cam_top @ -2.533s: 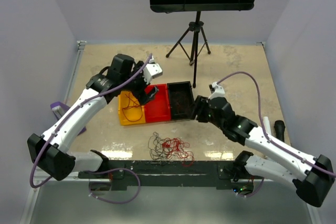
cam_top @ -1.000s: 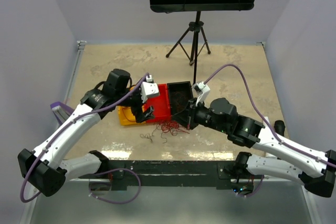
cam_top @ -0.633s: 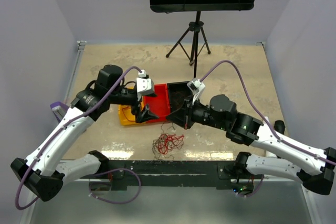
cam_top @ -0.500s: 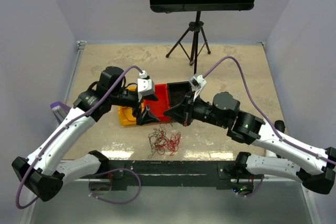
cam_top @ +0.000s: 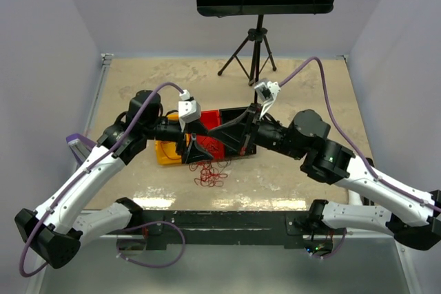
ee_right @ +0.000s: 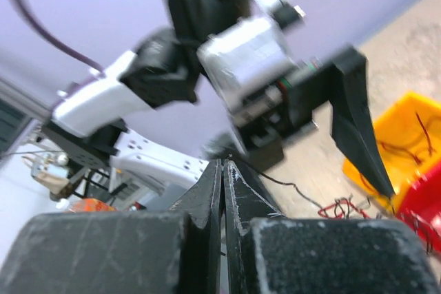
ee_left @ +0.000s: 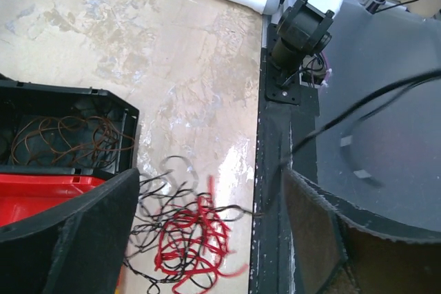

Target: Untangle the cables

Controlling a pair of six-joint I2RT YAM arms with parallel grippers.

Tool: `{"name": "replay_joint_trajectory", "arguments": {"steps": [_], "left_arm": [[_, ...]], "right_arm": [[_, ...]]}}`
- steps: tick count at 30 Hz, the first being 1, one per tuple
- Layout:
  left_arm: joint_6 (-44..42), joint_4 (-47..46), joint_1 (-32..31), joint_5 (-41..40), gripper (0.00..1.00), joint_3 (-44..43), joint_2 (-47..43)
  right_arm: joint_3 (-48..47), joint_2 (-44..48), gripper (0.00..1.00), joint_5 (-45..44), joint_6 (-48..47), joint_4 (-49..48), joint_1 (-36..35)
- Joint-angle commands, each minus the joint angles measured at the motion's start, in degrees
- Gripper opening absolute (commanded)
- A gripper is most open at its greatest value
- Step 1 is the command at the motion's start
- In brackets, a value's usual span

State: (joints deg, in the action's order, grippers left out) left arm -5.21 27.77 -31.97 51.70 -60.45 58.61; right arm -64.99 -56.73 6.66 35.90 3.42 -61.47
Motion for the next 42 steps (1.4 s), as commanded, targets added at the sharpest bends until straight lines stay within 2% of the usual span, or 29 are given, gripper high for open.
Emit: {"name": "replay_joint_trajectory", "arguments": {"steps": [1, 5, 11, 12, 14, 17, 18, 19, 21, 22, 23, 25, 29, 31, 35, 42], "left_arm": [[2.7, -4.2, -0.2, 1.0, 0.84, 0.9, -0.6], [4.6, -6.2, -0.1, 0.3, 0.83, 0.9, -0.5], [7.4, -7.1, -0.1, 0.1, 0.64, -1.2, -0.3], [7.4, -6.8, -0.1, 0.2, 0.57, -1.6, -0.3], [7.1, -5.9, 0.0, 0.2, 0.31, -1.7, -0.4], [5.8, -3.9, 0.0, -0.2, 0.0, -1.5, -0.6], [5.6, -3.4, -0.1, -0.3, 0.0, -1.6, -0.7], [5.6, -3.1, -0.1, -0.5, 0.0, -1.9, -0.9], [5.5, -1.8, -0.1, -0.8, 0.0, -3.4, -0.8], [5.5, -1.3, 0.0, -0.6, 0.0, -4.7, -0.8], [3.8, -0.5, -0.1, -0.6, 0.0, -6.0, -0.7], [2.7, 1.1, -0.2, -0.7, 0.0, -8.7, -0.7], [0.9, 3.3, -0.1, -0.1, 0.0, -12.2, -1.2], [1.3, 3.6, -0.1, 0.6, 0.0, -12.9, -1.2], [0.9, 4.7, -0.2, 2.2, 0.0, -13.7, -1.2], [-0.8, 8.3, -0.5, 4.0, 0.0, -17.2, -0.5]], "right_arm": [[-4.8, 0.1, 0.0, 2.5, -0.4, -5.4, -0.6], [-4.8, -0.3, 0.0, 3.7, 0.2, -6.8, -0.9], [-1.6, -0.3, 0.0, 1.7, 0.2, -5.6, -1.5], [-0.8, 0.1, 0.0, 1.3, 0.4, -5.6, -1.5], [0.9, 1.3, 0.0, 0.4, 0.7, -5.6, -1.5], [2.4, 2.7, 0.0, -1.4, 0.9, -5.3, -1.5], [2.4, 2.9, 0.03, -2.3, 0.6, -4.4, -1.5], [2.5, 3.1, 0.12, -3.6, 0.2, -3.5, -1.5], [3.2, 4.0, 0.43, -6.2, -0.7, 0.3, -1.5], [3.9, 4.5, 0.54, -6.5, -0.8, 1.5, -1.5], [5.0, 5.6, 0.62, -8.7, -0.7, 2.6, -1.5], [7.7, 8.2, 0.72, -11.7, 0.4, 4.0, -1.5], [12.9, 14.9, 0.77, -16.9, 4.0, 5.1, -1.5], [15.1, 16.5, 0.79, -16.8, 5.0, 4.5, -1.5], [18.0, 15.8, 0.85, -11.9, 3.7, 1.9, -1.5], [20.3, 10.9, 0.81, -4.6, -2.9, -1.3, -1.5]]}}
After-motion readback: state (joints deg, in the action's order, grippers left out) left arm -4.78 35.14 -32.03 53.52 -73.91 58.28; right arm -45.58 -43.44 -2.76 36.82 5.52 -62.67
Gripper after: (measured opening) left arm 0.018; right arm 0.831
